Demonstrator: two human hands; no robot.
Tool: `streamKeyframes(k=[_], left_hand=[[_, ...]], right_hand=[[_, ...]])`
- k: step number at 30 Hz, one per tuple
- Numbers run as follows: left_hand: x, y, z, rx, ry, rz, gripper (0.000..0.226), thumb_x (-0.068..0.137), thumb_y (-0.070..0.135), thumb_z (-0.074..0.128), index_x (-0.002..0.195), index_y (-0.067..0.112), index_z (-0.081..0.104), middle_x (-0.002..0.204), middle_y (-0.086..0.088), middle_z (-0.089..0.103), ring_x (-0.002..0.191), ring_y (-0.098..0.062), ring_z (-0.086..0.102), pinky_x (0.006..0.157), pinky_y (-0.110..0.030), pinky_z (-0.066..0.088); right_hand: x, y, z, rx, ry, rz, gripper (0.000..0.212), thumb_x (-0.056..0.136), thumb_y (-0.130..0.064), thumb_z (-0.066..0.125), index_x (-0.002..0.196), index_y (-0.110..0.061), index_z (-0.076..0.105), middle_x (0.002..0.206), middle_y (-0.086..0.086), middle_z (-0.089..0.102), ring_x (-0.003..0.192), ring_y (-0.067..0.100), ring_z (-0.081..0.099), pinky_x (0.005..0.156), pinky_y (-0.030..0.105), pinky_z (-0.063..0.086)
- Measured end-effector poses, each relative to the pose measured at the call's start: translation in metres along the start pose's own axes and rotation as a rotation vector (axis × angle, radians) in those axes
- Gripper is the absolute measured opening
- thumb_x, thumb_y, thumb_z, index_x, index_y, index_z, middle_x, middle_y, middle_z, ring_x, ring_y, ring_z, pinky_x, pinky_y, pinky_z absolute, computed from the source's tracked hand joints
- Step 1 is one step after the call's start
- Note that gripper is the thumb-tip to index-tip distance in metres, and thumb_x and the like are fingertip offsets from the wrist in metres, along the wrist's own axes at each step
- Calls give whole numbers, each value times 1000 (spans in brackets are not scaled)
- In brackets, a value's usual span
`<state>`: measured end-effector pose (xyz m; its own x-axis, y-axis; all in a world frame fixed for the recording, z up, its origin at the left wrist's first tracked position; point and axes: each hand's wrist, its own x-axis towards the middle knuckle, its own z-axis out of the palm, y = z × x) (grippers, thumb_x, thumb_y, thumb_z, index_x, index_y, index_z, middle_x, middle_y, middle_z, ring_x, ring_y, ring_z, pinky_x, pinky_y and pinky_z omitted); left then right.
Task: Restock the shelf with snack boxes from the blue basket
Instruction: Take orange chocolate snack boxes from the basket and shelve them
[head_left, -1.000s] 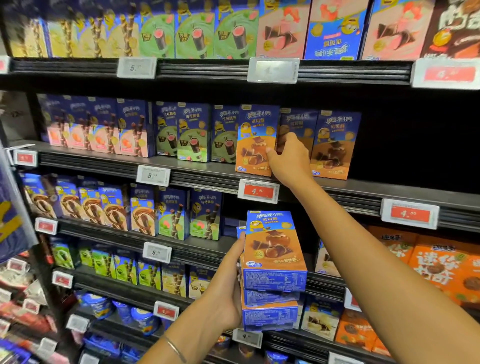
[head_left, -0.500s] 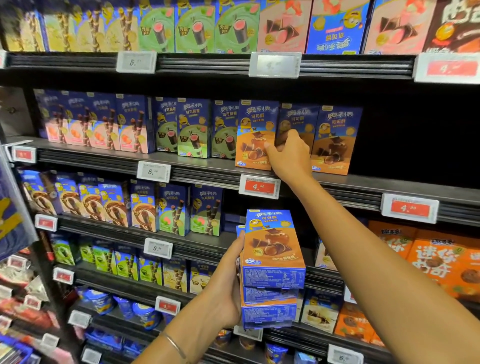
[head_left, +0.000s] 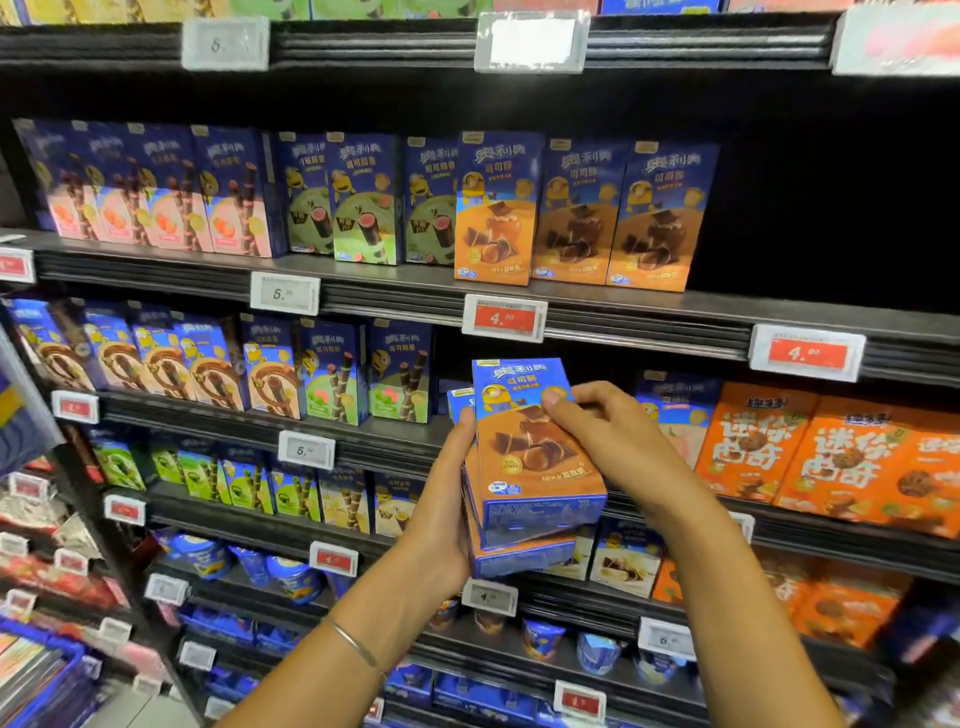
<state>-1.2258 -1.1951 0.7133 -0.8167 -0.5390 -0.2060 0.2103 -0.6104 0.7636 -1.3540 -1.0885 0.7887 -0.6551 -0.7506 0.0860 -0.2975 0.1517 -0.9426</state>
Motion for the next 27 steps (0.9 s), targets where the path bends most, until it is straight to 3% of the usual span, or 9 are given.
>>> streamKeyframes(k=[4,8,14,18,23,27], left_hand=[[-5,-3,4,35,9,49,62,95,72,59,131,24,76,135,-15,73,121,-37,72,91,-49,62],[-8,-3,6,27,10,79,55,97,65,60,126,22,78,133,-17,73,116,-37,74,82,-44,64],[-11,-2,5,32,-34,94,51,90,60,68,114,18,83,121,-21,77,99,-36,79,76,-44,64],[-18,-2,12,30,-46,88,70,85,55,73,136,7,66,122,-24,75,97,-39,79,76,-46,64],[-26,-3,24,50,-84,99,75,85,55,71,142,8,60,124,-22,75,100,-38,78,77,-45,64],[-27,-3,31,54,-99,127,67,91,51,68,142,8,60,127,-22,74,104,-39,77,81,-46,64]], right_hand=[[-9,-6,-5,27,-34,5,32,92,-44,68,110,-17,65,85,5,78,73,16,76,71,36,58],[-17,-23,-18,58,-25,-60,26,93,-33,70,115,-19,64,89,9,77,79,21,77,75,42,59],[-7,-67,-44,221,128,-261,27,94,-20,69,120,-16,61,98,6,75,80,16,76,55,22,57],[21,-91,-60,244,344,-408,25,95,-19,69,117,-19,59,100,-5,73,79,1,73,54,14,52],[70,-102,-68,223,537,-461,24,91,-27,71,106,-33,53,104,-8,71,94,8,73,80,41,62],[105,-104,-64,170,566,-421,30,90,-26,72,112,-26,52,108,-4,68,99,12,70,86,44,61]])
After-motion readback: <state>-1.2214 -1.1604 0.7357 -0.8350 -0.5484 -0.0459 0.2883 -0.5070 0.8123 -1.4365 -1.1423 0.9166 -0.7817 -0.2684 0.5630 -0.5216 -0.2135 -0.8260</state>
